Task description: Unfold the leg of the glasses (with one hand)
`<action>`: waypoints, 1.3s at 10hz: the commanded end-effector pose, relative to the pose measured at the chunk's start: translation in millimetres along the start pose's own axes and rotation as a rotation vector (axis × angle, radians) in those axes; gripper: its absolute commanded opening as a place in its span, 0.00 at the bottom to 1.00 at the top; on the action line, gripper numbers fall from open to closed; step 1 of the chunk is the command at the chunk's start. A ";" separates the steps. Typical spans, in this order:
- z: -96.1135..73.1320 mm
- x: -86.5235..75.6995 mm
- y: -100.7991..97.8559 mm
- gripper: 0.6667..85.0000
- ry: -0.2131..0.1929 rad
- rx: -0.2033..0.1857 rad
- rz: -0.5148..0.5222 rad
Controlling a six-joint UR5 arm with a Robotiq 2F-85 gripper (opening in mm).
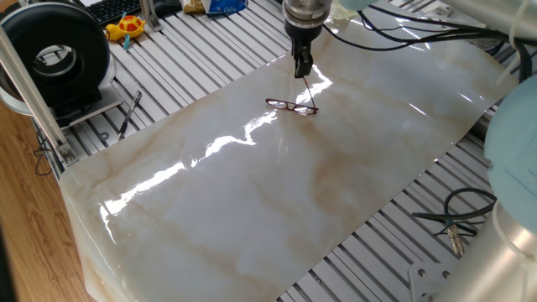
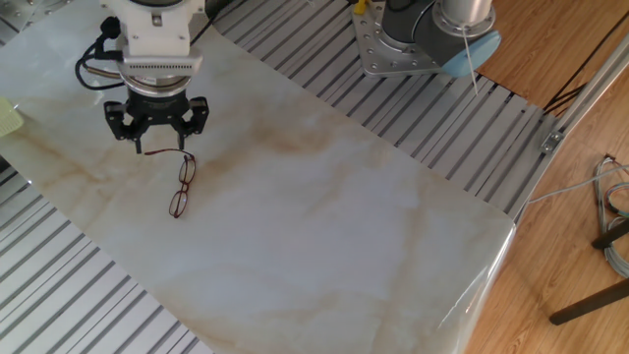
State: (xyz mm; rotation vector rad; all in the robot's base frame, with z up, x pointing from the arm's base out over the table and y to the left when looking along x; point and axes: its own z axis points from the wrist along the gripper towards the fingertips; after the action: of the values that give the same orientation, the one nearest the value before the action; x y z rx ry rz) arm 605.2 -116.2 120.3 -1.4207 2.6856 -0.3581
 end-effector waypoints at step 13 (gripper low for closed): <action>25.5 -0.2 15.2 0.72 -0.070 -0.020 -0.034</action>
State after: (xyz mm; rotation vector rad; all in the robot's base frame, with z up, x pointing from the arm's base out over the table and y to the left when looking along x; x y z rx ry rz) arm 600.1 -115.8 92.7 -1.4724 2.6217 -0.3091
